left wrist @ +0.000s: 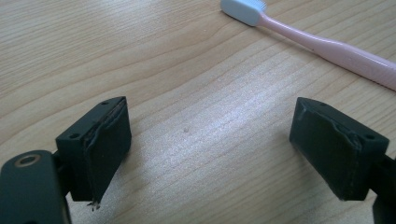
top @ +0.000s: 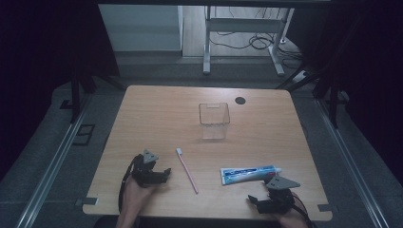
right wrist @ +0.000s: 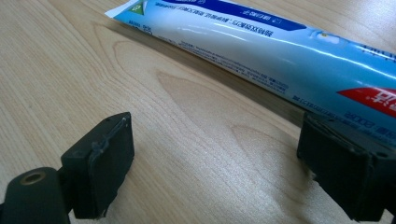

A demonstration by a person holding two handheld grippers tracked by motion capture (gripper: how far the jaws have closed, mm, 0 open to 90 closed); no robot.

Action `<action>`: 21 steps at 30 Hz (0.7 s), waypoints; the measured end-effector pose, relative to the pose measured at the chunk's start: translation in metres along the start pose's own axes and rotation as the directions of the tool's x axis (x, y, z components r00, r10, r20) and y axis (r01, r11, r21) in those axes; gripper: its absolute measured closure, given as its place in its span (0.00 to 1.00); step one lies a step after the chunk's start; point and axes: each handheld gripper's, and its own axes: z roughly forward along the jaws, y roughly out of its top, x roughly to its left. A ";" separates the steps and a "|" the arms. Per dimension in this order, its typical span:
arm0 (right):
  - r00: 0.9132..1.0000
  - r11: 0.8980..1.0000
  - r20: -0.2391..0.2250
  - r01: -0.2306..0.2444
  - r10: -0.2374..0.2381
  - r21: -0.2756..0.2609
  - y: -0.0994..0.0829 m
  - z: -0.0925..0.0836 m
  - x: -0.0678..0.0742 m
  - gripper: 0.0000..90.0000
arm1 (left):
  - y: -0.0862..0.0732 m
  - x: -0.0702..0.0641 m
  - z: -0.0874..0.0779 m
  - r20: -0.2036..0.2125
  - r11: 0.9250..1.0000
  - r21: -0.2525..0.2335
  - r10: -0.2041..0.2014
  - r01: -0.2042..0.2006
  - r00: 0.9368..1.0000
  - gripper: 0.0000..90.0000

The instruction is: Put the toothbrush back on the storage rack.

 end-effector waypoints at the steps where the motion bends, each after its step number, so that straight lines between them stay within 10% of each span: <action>1: 1.000 1.000 0.000 0.000 0.000 0.000 0.000 0.000 0.000 0.12 | 0.000 0.000 0.000 -0.002 1.000 0.000 -0.002 0.002 1.000 0.15; 21: 1.000 1.000 -0.002 -0.003 0.003 0.002 0.000 0.000 0.000 0.12 | 0.000 -0.001 0.000 -0.010 1.000 -0.001 -0.012 0.012 1.000 0.15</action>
